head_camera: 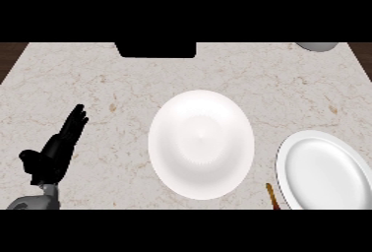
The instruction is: Pick the pear from the plate and place it in the plate
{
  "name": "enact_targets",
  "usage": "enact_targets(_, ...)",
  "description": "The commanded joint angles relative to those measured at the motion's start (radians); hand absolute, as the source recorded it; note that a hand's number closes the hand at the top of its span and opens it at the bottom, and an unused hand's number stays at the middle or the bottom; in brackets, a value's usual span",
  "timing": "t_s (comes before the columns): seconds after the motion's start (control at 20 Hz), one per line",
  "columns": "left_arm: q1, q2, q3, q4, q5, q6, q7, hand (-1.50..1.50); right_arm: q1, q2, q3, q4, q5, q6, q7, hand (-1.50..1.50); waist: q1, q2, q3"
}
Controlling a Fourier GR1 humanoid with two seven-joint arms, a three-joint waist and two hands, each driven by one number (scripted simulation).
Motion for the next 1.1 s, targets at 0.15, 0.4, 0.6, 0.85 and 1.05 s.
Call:
enact_targets(0.15, -0.01, -0.027, -0.024, -0.018, -0.011, -0.003, 0.025, 0.0, -0.46, 0.05, 0.008, 0.175, -0.019, 0.186, 0.282, 1.5, 0.017, 0.003, 0.001)
enact_targets(0.4, -0.024, -0.025, 0.005, 0.029, -0.027, 0.012, -0.025, 0.0, -0.735, 0.05, -0.091, 0.334, -0.207, 0.19, 0.39, 1.5, 0.012, 0.002, 0.002)
enact_targets(0.6, 0.002, -0.009, 0.0, -0.052, -0.017, -0.002, 0.049, 0.0, -0.882, 0.051, -0.167, 0.578, -0.325, 0.044, 0.418, 1.5, 0.019, 0.0, 0.003)
enact_targets(0.85, -0.031, -0.014, 0.016, 0.045, -0.02, -0.011, -0.022, 0.0, -0.927, 0.051, -0.221, 0.695, -0.34, -0.227, 0.442, 1.5, 0.021, 0.003, 0.004)
enact_targets(1.05, -0.04, -0.037, -0.011, 0.013, -0.035, 0.003, 0.011, 0.0, -1.008, 0.051, -0.264, 0.901, -0.394, -0.315, 0.491, -1.5, 0.031, 0.005, 0.004)
